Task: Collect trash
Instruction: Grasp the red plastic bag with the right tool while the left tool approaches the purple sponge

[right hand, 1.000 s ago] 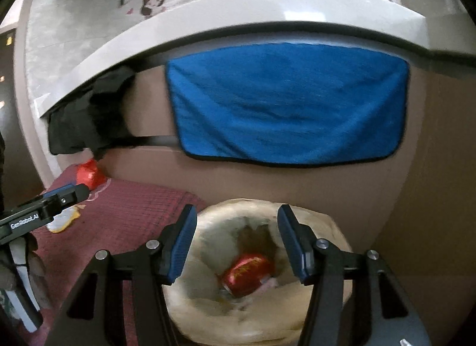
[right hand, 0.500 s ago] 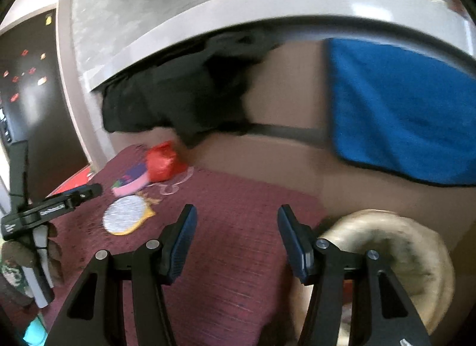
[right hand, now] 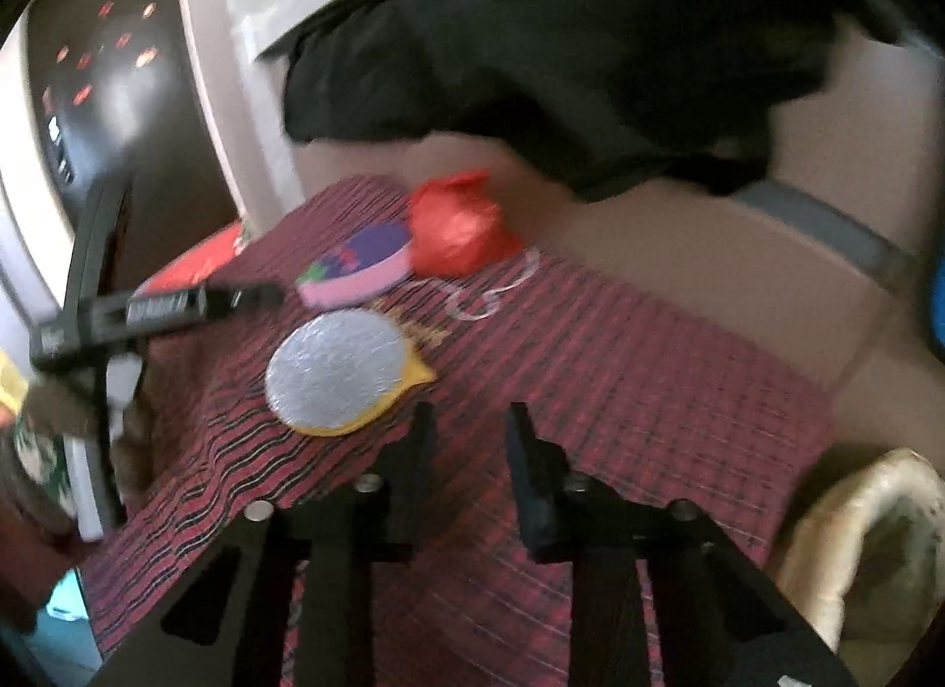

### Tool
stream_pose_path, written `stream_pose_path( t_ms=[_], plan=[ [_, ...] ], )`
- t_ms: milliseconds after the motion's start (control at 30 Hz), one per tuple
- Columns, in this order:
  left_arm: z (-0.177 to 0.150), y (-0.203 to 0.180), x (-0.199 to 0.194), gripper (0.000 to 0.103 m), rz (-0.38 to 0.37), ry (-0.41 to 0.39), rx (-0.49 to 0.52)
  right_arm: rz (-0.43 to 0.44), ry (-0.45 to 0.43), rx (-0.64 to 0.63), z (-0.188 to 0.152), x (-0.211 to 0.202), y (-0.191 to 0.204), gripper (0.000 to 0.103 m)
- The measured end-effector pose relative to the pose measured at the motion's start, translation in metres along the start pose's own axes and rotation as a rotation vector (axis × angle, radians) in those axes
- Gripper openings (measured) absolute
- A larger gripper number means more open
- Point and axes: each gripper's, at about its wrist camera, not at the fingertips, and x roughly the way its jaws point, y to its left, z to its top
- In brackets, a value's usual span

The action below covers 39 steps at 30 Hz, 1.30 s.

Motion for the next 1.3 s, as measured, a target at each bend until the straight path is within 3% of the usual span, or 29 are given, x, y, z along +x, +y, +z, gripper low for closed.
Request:
stream_pose_path(
  t_ms=[100,233,400,567,700,833,900,1100,1300],
  plan=[
    [0.017,0.005,0.009,0.06,-0.011,-0.016,-0.002,0.007,0.01,-0.028,0.008,0.019,0.014,0.019],
    [0.033,0.008,0.022,0.06,0.03,-0.019,-0.018,0.015,-0.032,-0.026,0.033,0.037,0.015,0.053],
    [0.036,0.014,0.001,0.06,0.084,-0.082,0.019,-0.006,-0.083,-0.049,0.07,0.061,0.025,0.054],
    [0.03,0.033,-0.012,0.06,0.059,-0.072,0.027,-0.029,-0.121,-0.131,0.114,0.107,0.042,0.059],
    [0.031,0.045,-0.012,0.06,0.027,-0.04,0.027,-0.094,-0.061,-0.156,0.139,0.156,0.049,0.059],
    [0.031,0.054,-0.011,0.06,0.01,-0.03,0.019,-0.169,0.023,-0.152,0.133,0.181,0.041,0.06],
    [0.034,0.054,-0.006,0.06,-0.007,-0.025,0.01,-0.202,0.055,-0.156,0.123,0.181,0.034,0.059],
    [0.044,0.026,0.021,0.06,-0.087,-0.005,0.051,-0.082,0.083,-0.019,0.091,0.119,0.0,0.05],
    [0.06,0.009,0.067,0.06,-0.037,0.053,-0.002,-0.082,0.063,0.057,0.049,0.048,-0.033,0.049]
  ],
)
